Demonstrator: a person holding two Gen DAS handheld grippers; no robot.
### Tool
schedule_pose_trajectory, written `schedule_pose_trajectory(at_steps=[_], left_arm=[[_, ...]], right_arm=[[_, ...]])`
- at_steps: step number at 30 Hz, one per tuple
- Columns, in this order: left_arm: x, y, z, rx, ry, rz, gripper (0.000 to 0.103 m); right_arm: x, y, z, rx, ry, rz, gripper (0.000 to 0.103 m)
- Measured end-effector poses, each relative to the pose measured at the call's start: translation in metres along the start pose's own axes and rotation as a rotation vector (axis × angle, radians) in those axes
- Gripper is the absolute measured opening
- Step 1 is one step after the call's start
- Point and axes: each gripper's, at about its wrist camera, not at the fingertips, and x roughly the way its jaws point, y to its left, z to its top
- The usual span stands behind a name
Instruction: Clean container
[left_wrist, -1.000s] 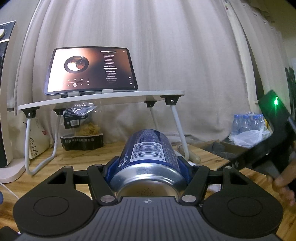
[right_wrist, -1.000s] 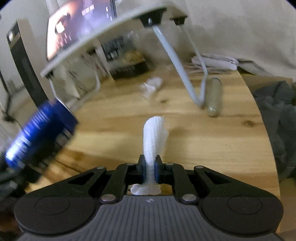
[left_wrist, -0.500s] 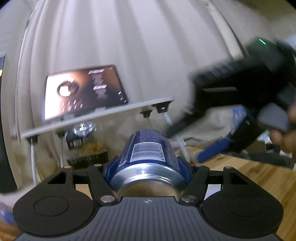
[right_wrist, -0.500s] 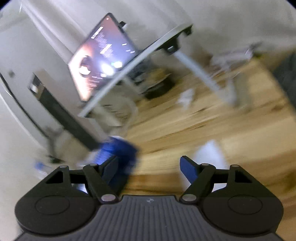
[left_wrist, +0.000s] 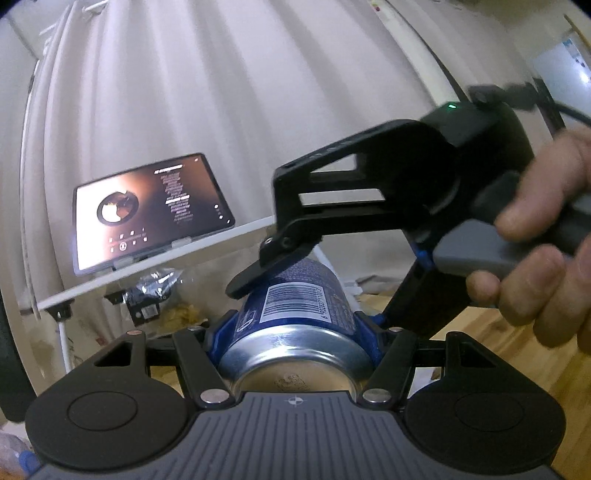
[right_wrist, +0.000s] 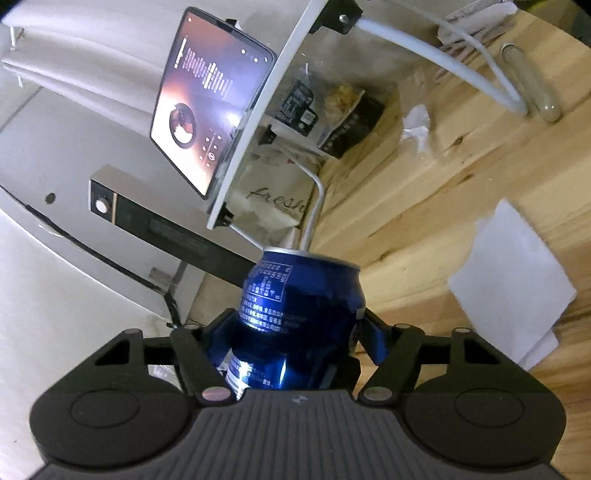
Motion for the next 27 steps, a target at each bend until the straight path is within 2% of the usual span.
schedule_pose_trajectory(at_steps=[1,4,6,11,15,20,23,27], left_arm=[[0.0,0.005,0.0,-0.04,0.001,-0.013,0.067],[-0.001,0.039,-0.007,-0.28,-0.019,-0.135,0.07],[0.0,0.046,-0.009,-0.324,-0.016,-0.153,0.07],[-0.005,0.044,-0.01,-0.316,-0.05,-0.154,0.07],[-0.007,0.05,-0.011,-0.347,-0.067,-0.162,0.069],[-0.002,0.049,-0.009,-0.322,-0.057,-0.155,0.067],[-0.001,0.036,-0.006,-0.232,-0.044,-0.127,0.067],[-0.001,0.024,-0.003,-0.159,-0.033,-0.11,0.067]], right_arm=[[0.0,-0.001,-0.001,-0.01,-0.008,0.014,0.071],[0.002,-0.011,-0.005,-0.002,-0.044,0.107,0.07],[0.001,-0.017,-0.01,-0.01,-0.099,0.168,0.07],[0.001,-0.028,-0.02,0.019,-0.19,0.254,0.07],[0.003,-0.034,-0.023,0.056,-0.187,0.285,0.07],[0.003,-0.035,-0.024,0.056,-0.183,0.288,0.07],[-0.001,-0.033,-0.02,0.037,-0.168,0.257,0.073],[-0.013,-0.018,-0.011,-0.011,-0.176,0.139,0.074]])
